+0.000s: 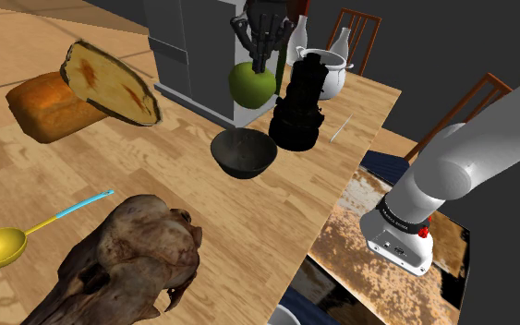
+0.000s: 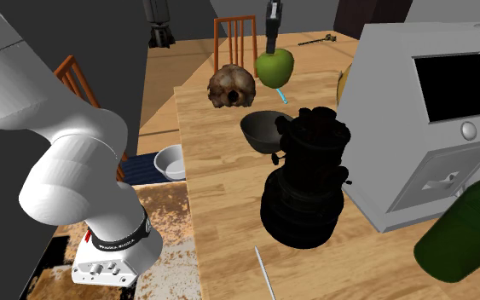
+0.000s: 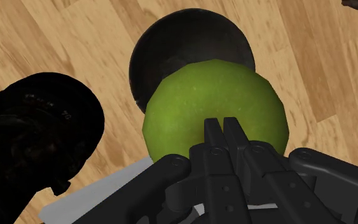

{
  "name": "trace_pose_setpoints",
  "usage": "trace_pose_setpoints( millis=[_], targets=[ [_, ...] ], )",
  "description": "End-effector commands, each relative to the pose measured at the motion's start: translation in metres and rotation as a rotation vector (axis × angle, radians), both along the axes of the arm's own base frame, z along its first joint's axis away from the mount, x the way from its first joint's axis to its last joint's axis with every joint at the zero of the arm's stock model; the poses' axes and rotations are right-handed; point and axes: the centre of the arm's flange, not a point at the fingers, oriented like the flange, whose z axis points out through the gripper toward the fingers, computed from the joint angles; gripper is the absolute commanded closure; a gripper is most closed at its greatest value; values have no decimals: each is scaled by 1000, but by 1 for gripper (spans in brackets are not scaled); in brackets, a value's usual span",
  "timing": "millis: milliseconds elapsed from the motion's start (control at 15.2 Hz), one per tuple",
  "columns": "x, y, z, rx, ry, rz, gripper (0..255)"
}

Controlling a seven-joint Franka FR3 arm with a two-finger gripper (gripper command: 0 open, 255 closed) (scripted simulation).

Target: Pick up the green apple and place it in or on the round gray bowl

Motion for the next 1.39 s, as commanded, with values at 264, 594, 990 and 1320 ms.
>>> trace_pose_setpoints(
  millis=[264, 594, 990, 1320],
  targets=[
    [6, 4, -26, 1, 0, 0, 255],
    [6, 4, -52, 1, 0, 0, 255],
    [6, 4, -84, 1, 0, 0, 255],
    [6, 4, -110, 1, 0, 0, 255]
  ],
)
